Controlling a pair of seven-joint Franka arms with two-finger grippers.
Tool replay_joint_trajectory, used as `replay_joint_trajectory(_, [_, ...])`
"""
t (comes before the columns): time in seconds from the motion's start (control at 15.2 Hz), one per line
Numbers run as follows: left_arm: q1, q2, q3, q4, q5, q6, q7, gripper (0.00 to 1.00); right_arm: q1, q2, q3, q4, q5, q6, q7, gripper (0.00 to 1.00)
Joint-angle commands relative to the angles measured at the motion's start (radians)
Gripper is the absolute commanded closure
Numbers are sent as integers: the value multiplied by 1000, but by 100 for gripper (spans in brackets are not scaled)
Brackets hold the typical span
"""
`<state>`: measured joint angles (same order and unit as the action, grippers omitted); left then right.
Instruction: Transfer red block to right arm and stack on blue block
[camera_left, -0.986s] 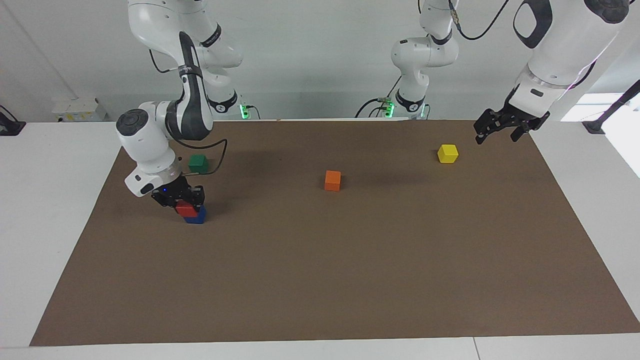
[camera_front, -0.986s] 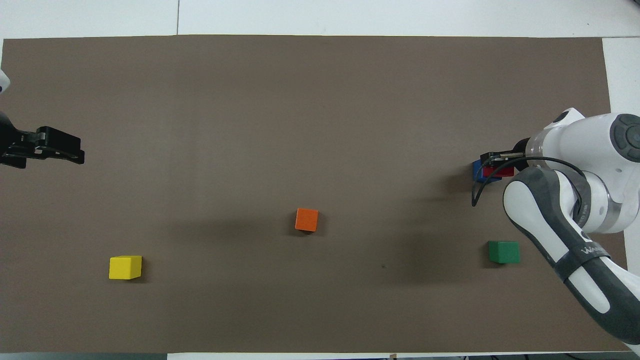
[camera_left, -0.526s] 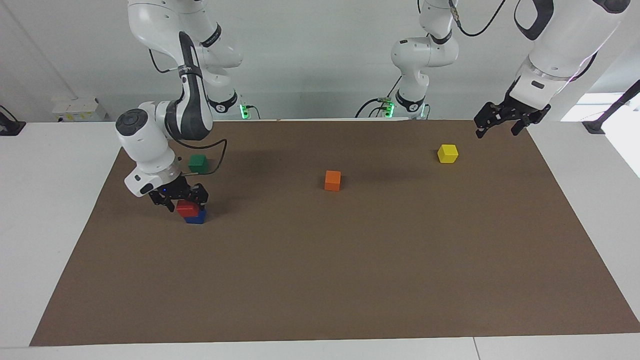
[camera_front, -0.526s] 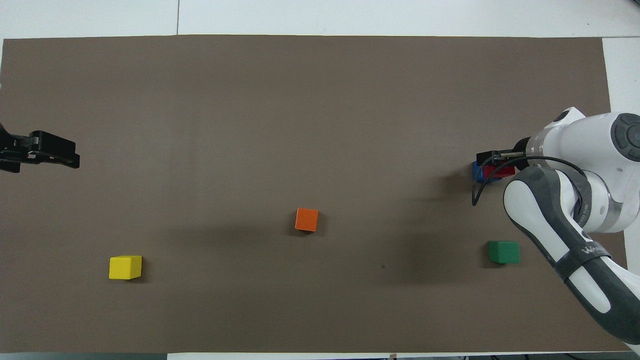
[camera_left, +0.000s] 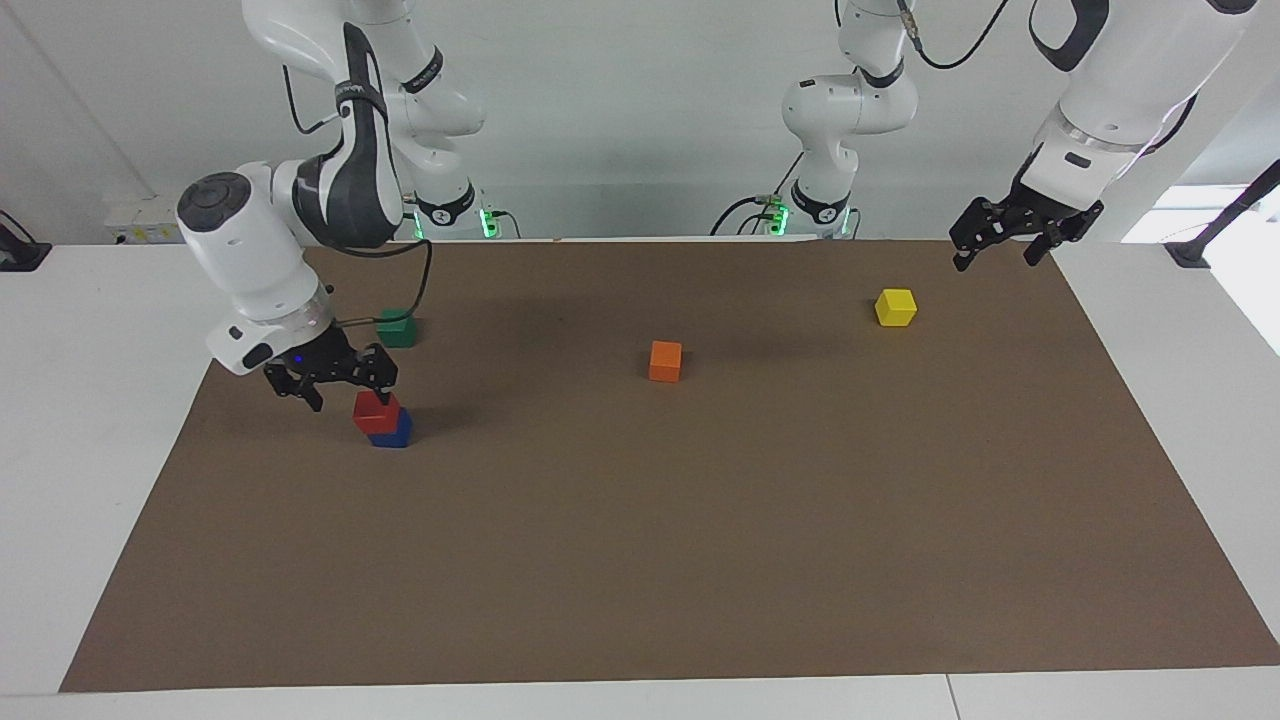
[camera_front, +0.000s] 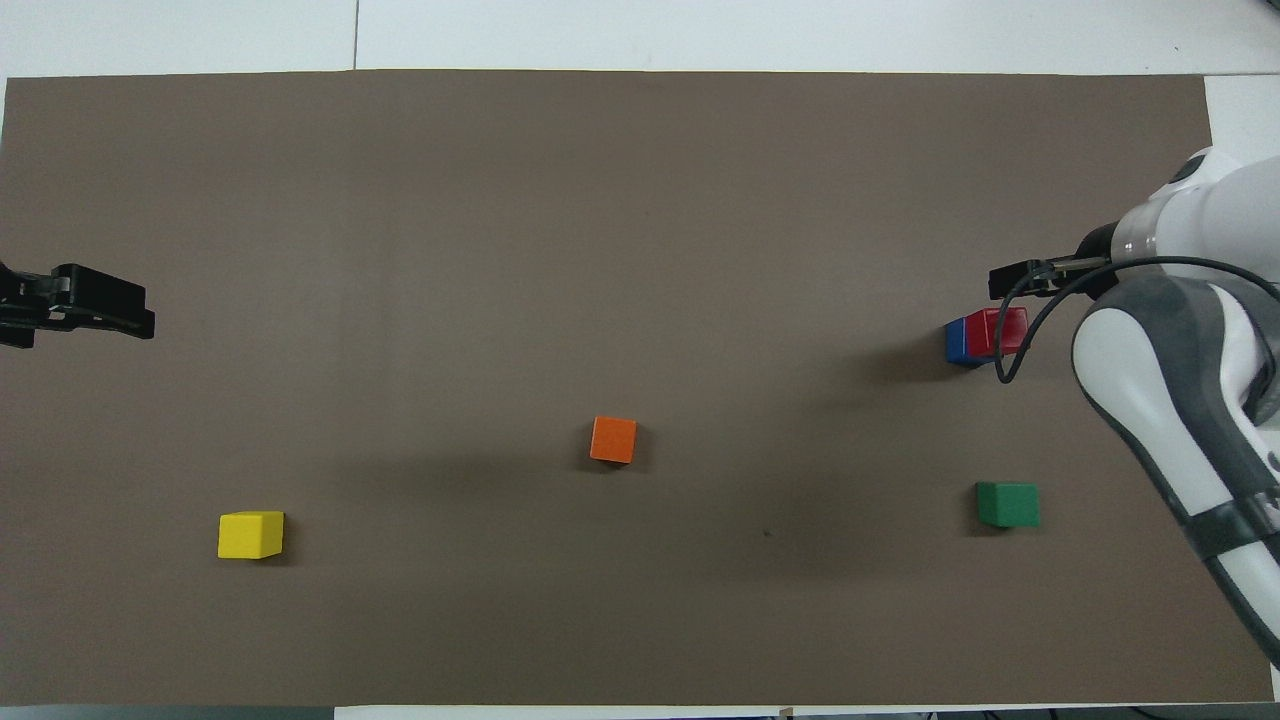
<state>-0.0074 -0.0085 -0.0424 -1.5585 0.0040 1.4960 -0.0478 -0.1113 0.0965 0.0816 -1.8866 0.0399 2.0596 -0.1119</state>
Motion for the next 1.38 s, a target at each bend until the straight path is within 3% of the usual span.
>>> replay_joint_trajectory(0.0, [1, -27, 9, -26, -13, -3, 5, 0, -11, -58, 10, 84, 5, -149, -41, 0])
replay_joint_trajectory(0.26, [0, -27, 7, -26, -13, -3, 5, 0, -13, -110, 9, 156, 3, -321, -41, 0])
replay_joint_trajectory(0.53, [0, -27, 9, -26, -13, -2, 5, 0, -2, -124, -2, 162, 3, -375, -64, 0])
replay_joint_trajectory(0.59, [0, -27, 9, -26, -13, -2, 5, 0, 21, -126, -28, 165, 3, -387, -68, 0])
replay_joint_trajectory(0.79, [0, -27, 7, -26, -13, -2, 5, 0, 194, -113, -221, 251, -5, -475, -66, 0])
replay_joint_trajectory(0.92, [0, -27, 9, -26, -13, -2, 3, 0, 196, -113, -237, 294, -6, -539, -66, 0])
replay_joint_trajectory(1.31, [0, -27, 7, -26, -12, -3, 3, 0, 183, -115, -235, 268, -9, -521, -57, 0])
